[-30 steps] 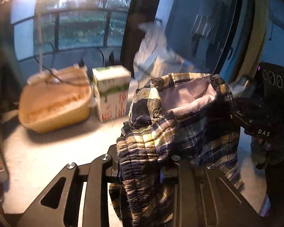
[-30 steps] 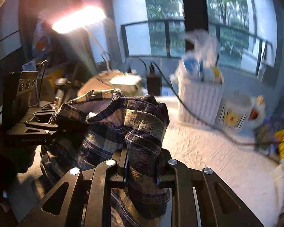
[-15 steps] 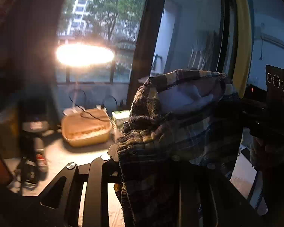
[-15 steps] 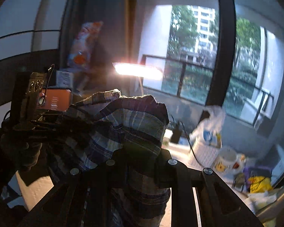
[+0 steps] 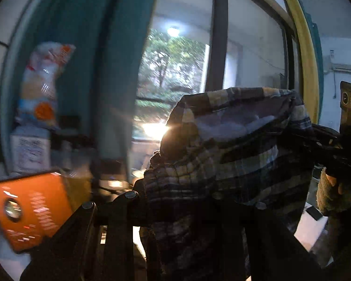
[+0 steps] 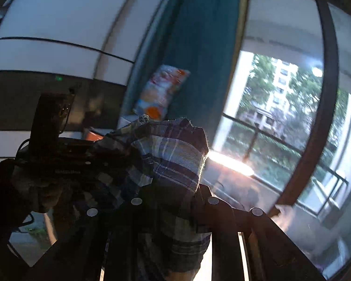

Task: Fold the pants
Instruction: 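Lift the plaid pants up with both grippers and hold them raised, then lower the pants onto the table folded over and open both grippers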

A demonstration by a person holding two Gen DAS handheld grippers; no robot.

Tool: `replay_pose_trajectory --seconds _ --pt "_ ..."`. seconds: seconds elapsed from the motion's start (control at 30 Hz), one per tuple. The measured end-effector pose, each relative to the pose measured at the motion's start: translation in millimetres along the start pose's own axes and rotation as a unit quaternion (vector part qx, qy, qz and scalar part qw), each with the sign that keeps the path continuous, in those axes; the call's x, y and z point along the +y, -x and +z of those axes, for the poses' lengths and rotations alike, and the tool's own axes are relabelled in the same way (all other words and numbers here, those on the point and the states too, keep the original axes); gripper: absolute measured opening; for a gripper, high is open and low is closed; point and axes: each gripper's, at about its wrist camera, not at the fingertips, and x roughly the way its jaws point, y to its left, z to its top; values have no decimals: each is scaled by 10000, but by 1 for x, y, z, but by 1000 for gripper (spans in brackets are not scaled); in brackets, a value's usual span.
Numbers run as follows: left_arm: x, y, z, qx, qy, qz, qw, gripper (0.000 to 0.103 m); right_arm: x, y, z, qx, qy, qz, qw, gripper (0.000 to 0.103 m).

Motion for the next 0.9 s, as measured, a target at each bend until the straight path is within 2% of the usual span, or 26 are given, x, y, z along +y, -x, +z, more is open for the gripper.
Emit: replay_pose_trajectory --seconds 0.13,0.2,0.27,0.37,0.43,0.47,0.5,0.57,0.6,0.63,0.67,0.77,0.83,0.9 --pt "11 29 7 -64 -182 406 9990 25 20 -6 17 -225 -10 308 9993 20" --pt "15 29 4 149 -343 586 9976 25 26 -14 19 -238 -85 419 9988 20" --pt "27 22 -8 416 -297 705 9962 26 27 -28 13 -122 -234 538 9982 20" --pt "48 -9 -40 1089 -173 792 9907 32 23 -64 -15 314 -532 641 9960 20" --pt "73 -48 -77 1814 83 870 9795 40 18 -102 -46 837 -857 773 9898 20" --pt "89 -71 -97 2220 252 1002 9696 44 16 -126 -66 1177 -985 820 9848 21" --pt "99 -85 -111 2490 333 1200 9605 44 17 -153 -91 1564 -1024 780 9793 22" --pt "114 -107 -139 2896 357 1693 9414 44 16 -193 -135 2275 -1025 551 9668 42" --pt "120 -111 -146 2943 374 1867 9365 44 13 -211 -157 2638 -1063 342 9581 45" --pt "124 -110 -149 2923 453 1880 9366 45 7 -220 -176 2842 -1162 204 9515 46" --pt "127 -108 -149 2878 534 1862 9379 46 1 -222 -188 2900 -1330 197 9475 46" --pt "127 -101 -149 2811 348 2217 9331 56 -11 -219 -203 2941 -1539 147 9432 46" --pt "131 -101 -147 2739 350 2328 9325 56 -18 -220 -212 2936 -1597 70 9425 48" --pt "125 -99 -143 2625 319 2307 9364 56 -24 -216 -212 2921 -1662 18 9418 48"
